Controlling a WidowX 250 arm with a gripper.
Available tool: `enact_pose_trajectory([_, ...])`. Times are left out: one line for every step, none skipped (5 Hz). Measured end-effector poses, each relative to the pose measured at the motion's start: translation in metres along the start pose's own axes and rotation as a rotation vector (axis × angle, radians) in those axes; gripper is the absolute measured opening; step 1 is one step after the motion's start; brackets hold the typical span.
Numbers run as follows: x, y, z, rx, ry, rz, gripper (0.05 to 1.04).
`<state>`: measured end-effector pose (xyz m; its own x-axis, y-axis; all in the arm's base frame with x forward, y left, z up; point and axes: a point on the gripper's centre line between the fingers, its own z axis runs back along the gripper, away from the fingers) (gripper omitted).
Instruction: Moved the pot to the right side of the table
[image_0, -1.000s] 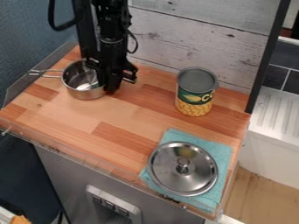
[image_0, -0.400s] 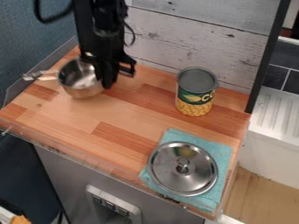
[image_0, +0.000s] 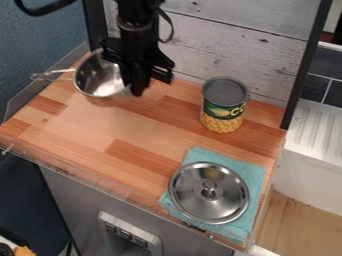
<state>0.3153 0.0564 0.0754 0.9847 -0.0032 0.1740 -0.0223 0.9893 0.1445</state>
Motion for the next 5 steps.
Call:
enact_pose_trajectory([-0.014,-0.034,-0.007,-0.029,0.023,-0.081,0.082])
enact_pose_trajectory([-0.028,-0.066,-0.035,-0.090,0.094,-0.161,0.082])
enact_pose_trajectory([-0.044,-0.079,-0.049,-0.103,0.138,-0.217,0.082])
enact_pose_trajectory([-0.054,-0.079,-0.054,-0.107,0.163,-0.215,0.082])
enact_pose_trajectory([-0.064,-0.077,-0.053,-0.098,0.183,-0.201,0.082])
